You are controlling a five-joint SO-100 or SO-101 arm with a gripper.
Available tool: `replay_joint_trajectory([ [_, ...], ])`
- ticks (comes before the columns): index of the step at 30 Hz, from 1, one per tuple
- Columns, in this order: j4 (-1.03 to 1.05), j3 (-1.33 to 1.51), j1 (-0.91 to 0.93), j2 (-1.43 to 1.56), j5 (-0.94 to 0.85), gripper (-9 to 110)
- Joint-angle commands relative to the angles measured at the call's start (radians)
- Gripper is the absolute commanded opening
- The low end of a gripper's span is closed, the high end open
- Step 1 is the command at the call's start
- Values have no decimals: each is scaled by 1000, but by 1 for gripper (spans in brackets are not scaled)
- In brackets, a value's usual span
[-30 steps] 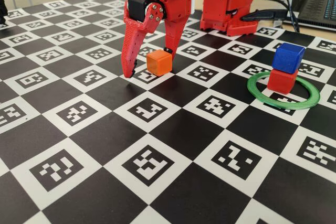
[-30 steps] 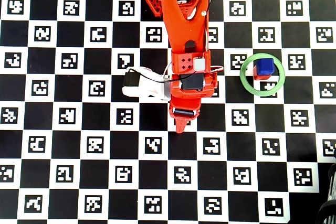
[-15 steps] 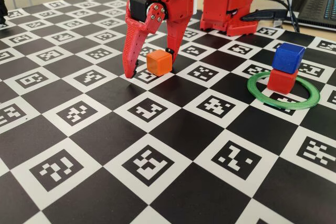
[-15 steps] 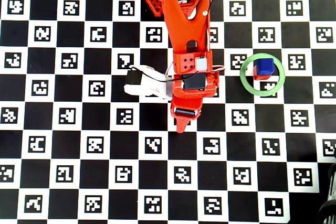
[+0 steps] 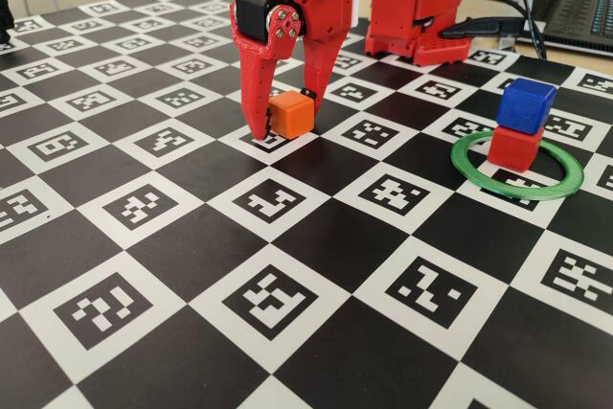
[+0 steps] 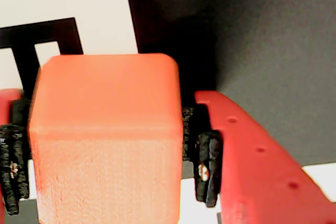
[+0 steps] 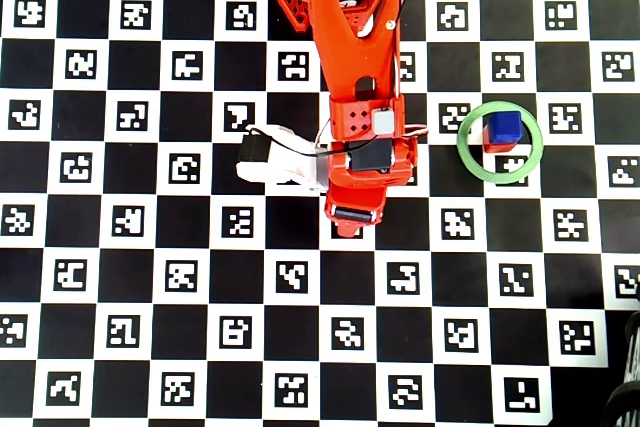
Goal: Grab the red cube then put it in the green circle then put the blue cube on top and finally the orange cube on top
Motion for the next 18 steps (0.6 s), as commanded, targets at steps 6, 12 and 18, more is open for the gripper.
replay_joint_trajectory([
  [6, 32, -34, 2, 60, -14, 11],
  [12, 179, -130, 35, 95, 15, 12],
  [18, 403, -261, 64, 167, 104, 12],
])
